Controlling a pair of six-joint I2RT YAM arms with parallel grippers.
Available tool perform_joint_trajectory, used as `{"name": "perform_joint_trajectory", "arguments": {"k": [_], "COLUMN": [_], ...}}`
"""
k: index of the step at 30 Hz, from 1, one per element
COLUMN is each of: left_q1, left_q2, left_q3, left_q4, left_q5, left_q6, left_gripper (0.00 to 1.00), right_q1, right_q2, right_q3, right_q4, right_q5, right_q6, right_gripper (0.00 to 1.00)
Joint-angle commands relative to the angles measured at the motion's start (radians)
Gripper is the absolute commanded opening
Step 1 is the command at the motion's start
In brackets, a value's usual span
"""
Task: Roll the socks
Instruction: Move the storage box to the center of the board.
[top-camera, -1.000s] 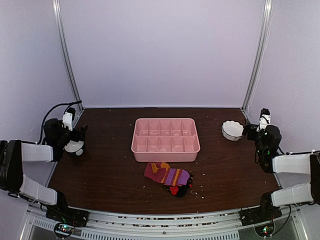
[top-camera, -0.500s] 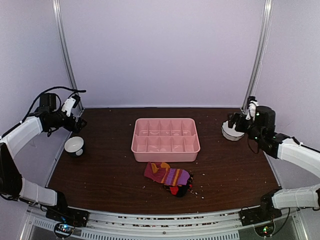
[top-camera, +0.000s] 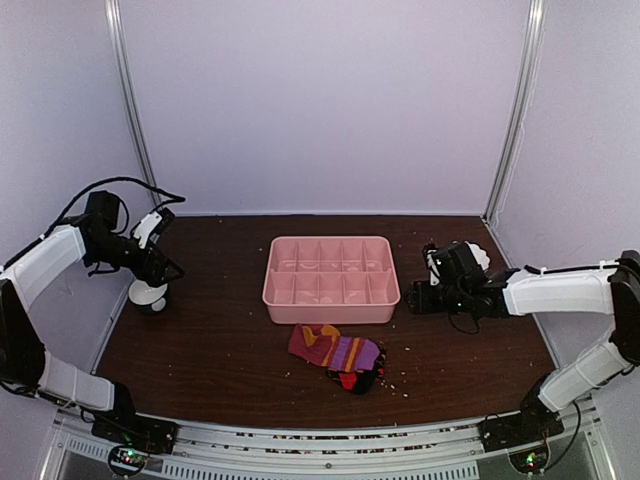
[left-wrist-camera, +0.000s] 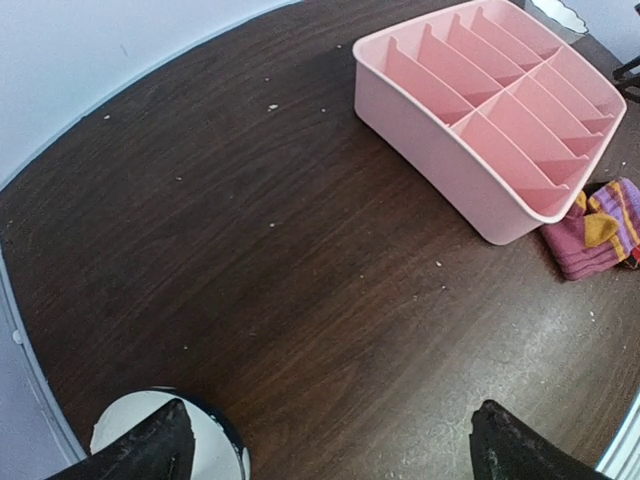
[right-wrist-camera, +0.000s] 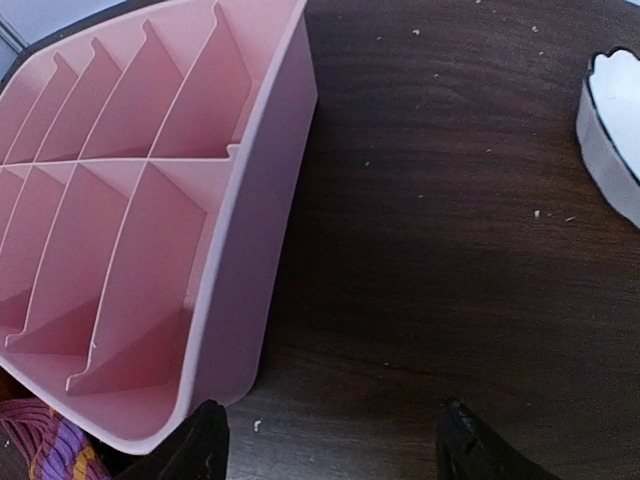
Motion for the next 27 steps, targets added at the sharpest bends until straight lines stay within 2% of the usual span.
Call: {"name": "perform_joint_trajectory", "arguments": {"k": [1,5,13,23,27], "left_q1": [-0.036,-0.045,-0.051,-0.055,-0.069], "left_q2": [0.006,-0.014,-0.029,-0.061,-0.052], "left_q3": [0.034,0.028,0.009,-0.024,-0.029], "left_q4": [-0.028,-0.029,-0.08,-0.093,-0.113], "left_q5": [0.036,0.035,0.02,0.054,0.067], "left_q6": [0.022,0.02,0.069,0.093,0.111], "left_gripper": [0.98,0.98,0.98,0.98,0.98], "right_q1": [0.045,0.072,0.087,0.128,0.128], "right_q2": [0.105,0.206,0.377,0.687,0.726], "right_q3": [0.101,0.219,0.427,0.85,0.969], "right_q4": [-0.015,-0.096,-0.114,-0.181,-0.262], "right_q5": [-0.055,-0.052,-0.08,-0.123,-0.087], "right_q6": [0.061,0.071,0.084,0.116,0.093], "right_gripper": [0.68,0.66,0.61,0.59,0.58]}}
